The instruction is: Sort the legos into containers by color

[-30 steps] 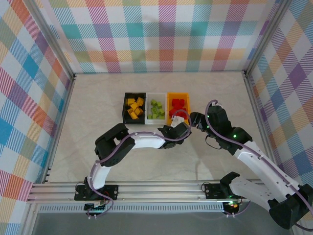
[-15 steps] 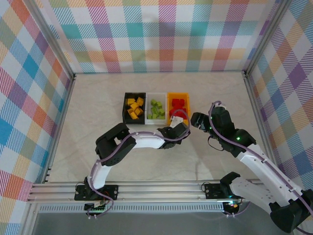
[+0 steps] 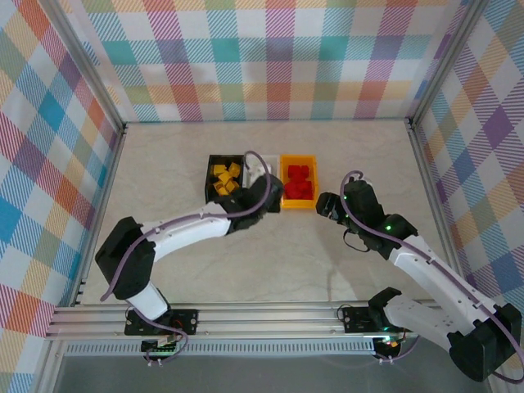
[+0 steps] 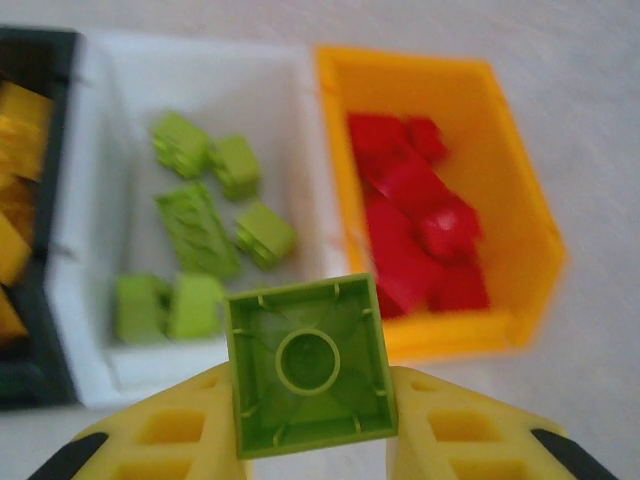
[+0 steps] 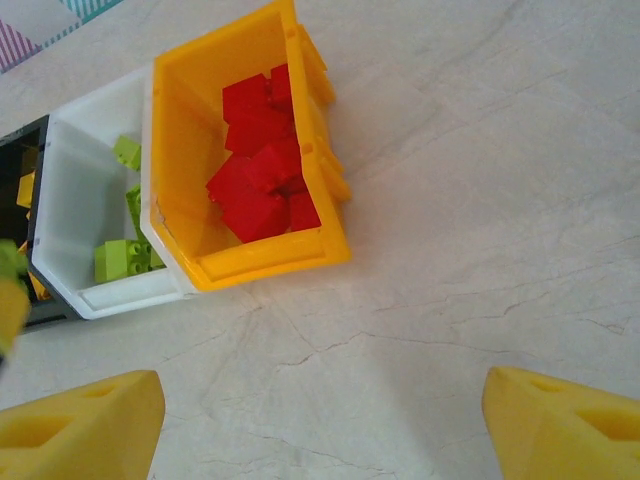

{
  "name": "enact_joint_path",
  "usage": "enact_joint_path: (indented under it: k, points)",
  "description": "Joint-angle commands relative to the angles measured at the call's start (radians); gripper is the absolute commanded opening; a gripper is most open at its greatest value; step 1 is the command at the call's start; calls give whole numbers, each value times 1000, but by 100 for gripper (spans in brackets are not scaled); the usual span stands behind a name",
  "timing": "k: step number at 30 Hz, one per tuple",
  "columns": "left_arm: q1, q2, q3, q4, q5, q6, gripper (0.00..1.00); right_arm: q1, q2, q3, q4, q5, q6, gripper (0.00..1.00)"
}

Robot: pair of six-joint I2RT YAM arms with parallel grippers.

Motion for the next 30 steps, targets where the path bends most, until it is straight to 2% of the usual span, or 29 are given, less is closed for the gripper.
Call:
enact_joint_path:
  k: [1,3,5,7,8,9,11,17,19,22,24,27,28,30]
  points:
    - [60,92,86,-51,11,61,30,-5,-6,-3,9,5,19,83]
    - [85,145,152,-60,13,87,32,-6,-17,1,1,9,14,83]
    - [111,180,203,-61,32,94,42,-6,-22,3,1,0,8,85]
    - [121,185,230,-60,27,107,62,-7,-17,7,-3,-6,7,88]
    - [120,173,236,-57,26,113,77,-7,-13,7,0,-10,4,91]
    - [120,152,231,-55,29,116,87,-7,-9,8,4,-16,1,99]
    - [119,92,200,-40,40,115,100,-7,3,5,14,-22,-9,100]
    - [112,-226,-25,10,-7,101,100,-7,27,5,46,-2,-25,100]
    - [112,-362,-117,27,-77,120,100,-7,35,10,35,23,-23,100]
    - [116,-535,-224,8,-260,190,100,-7,37,-2,13,96,27,100]
    - [137,-618,-285,8,-333,281,100,-7,17,-34,26,141,70,100]
    - [179,-654,-410,136,-517,457,100,-7,-19,-95,120,153,29,100]
    - [212,-647,-439,161,-530,478,100,-6,-23,-103,131,162,21,100]
    - [332,-605,-488,176,-471,441,100,-7,-17,-100,113,209,45,100]
